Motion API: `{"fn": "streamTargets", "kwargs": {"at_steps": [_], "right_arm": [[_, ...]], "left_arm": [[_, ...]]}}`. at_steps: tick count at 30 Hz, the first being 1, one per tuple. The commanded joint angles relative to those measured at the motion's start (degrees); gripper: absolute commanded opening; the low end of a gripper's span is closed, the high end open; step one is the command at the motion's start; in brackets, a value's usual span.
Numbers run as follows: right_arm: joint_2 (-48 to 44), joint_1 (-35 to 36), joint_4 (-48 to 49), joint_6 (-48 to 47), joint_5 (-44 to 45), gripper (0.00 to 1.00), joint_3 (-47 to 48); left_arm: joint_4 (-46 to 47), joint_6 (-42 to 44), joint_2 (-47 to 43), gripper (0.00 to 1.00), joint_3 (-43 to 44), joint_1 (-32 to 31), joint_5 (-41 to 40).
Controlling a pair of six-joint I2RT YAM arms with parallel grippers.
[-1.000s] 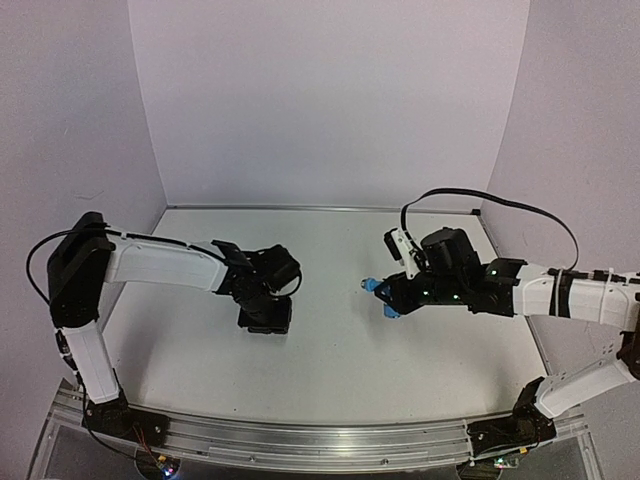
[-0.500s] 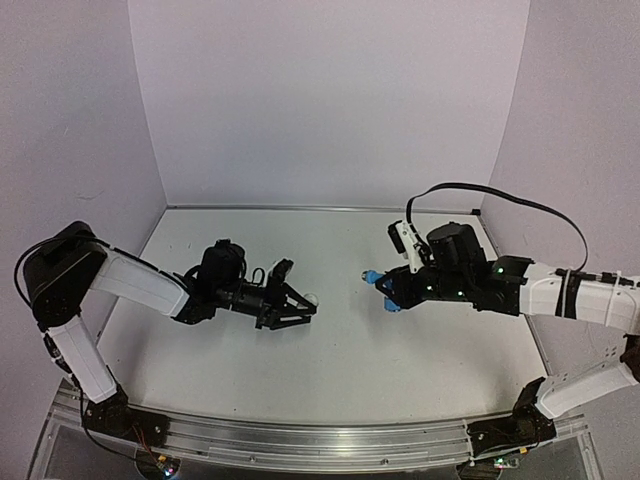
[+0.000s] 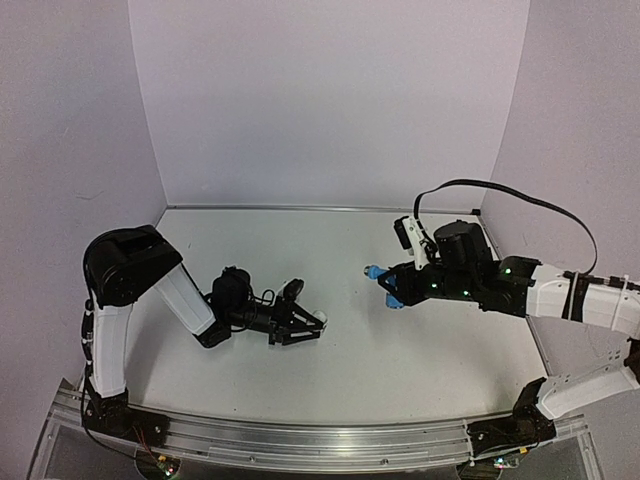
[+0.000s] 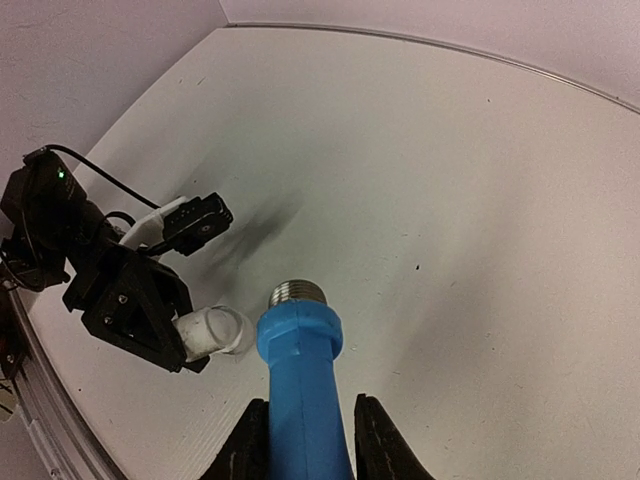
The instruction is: Install the water faucets
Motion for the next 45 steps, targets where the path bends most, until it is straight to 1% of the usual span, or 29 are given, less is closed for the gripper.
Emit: {"fn": "streamTargets", "kwargs": {"at_steps": [1,7,11,13,15,17,20,24,28,29,31,32,33,35,36,37,38,40,41,42,44,45], "right_arm": [[-0.73,-0.01,3.01,0.42,0.69,0.00,0.17],[-1.07,-0.03,3.33,0.33,0.32,0.00,0.00],[-1.19,0.00,3.82,0.16,-0.03,0.00,-0.45],[-1.10,-0.04,3.98,0.08,-0.20,0.00,-0.48],[-1.04,-0.06,4.13,-0.01,-0.38,0.00,-0.41],[-1.03,-0.03,4.21,-0.09,-0.64,0.00,-0.35],[-1.31,-0.06,4.45,-0.11,-0.60,0.00,-0.66],[-2.18,-0.04,4.68,-0.20,-0.46,0.00,-1.15],[-2.71,-0.05,4.90,-0.58,-0.30,0.00,-1.36],[-2.80,-0.06,4.92,-0.67,-0.21,0.00,-1.36],[-3.06,-0.07,4.88,-0.86,0.18,0.00,-1.52],[-3.28,-0.06,4.89,-0.89,0.66,0.00,-1.74],[-3.44,-0.04,4.93,-0.90,1.17,0.00,-1.97],[-3.43,-0.05,4.92,-0.62,3.01,0.00,-2.38],[-3.16,-0.05,4.84,-0.49,4.15,0.00,-2.41],[-3.00,-0.01,4.74,-0.48,5.09,0.00,-2.35],[-2.80,-0.02,4.62,-0.58,5.76,0.00,-2.29],[-2.55,-0.07,4.46,-0.81,6.19,0.00,-2.17],[-2.44,-0.10,4.40,-0.92,6.17,0.00,-1.94],[-2.30,-0.13,4.35,-1.05,6.04,0.00,-1.71],[-2.14,-0.11,4.12,-1.31,5.74,0.00,-1.25],[-2.07,-0.10,4.01,-1.44,5.63,0.00,-1.12]], "left_arm": [[8.80,3.11,2.88,0.00,2.49,0.54,3.07],[8.98,2.79,6.06,0.06,2.70,0.67,2.84],[8.96,3.17,7.33,0.12,2.43,0.80,2.28],[8.99,3.03,8.20,0.17,2.58,0.98,2.42],[9.07,2.96,8.26,0.24,2.34,1.11,2.17],[9.06,3.41,7.59,0.39,1.62,1.34,1.64],[9.07,3.84,6.48,0.54,-0.01,1.96,1.47],[9.04,5.70,2.75,0.67,-4.89,3.30,0.91],[9.07,6.39,-1.27,0.73,-11.73,4.00,0.63],[9.07,6.35,-2.62,0.78,-13.65,4.06,0.55],[8.83,6.23,-6.01,0.92,-17.90,4.48,0.18],[8.42,6.25,-8.40,0.98,-20.21,4.94,-0.05],[7.21,6.45,-10.58,1.00,-22.47,5.57,-0.34],[0.06,8.94,-17.00,1.00,-25.32,7.32,-1.78],[-6.51,11.01,-21.60,1.00,-25.42,8.04,-3.30],[-18.12,15.77,-26.63,1.00,-23.87,8.14,-5.30],[-29.66,21.17,-31.10,1.00,-21.79,8.02,-9.91],[-54.48,30.84,-39.72,1.00,-14.31,7.65,-21.77],[-65.03,33.56,-42.79,1.00,-9.88,7.63,-29.64],[-73.09,35.15,-44.75,1.00,-6.27,7.63,-38.97],[-84.78,37.94,-46.49,1.00,1.56,7.43,-49.27],[-87.86,39.10,-46.78,1.00,4.59,6.72,-54.01]]}}
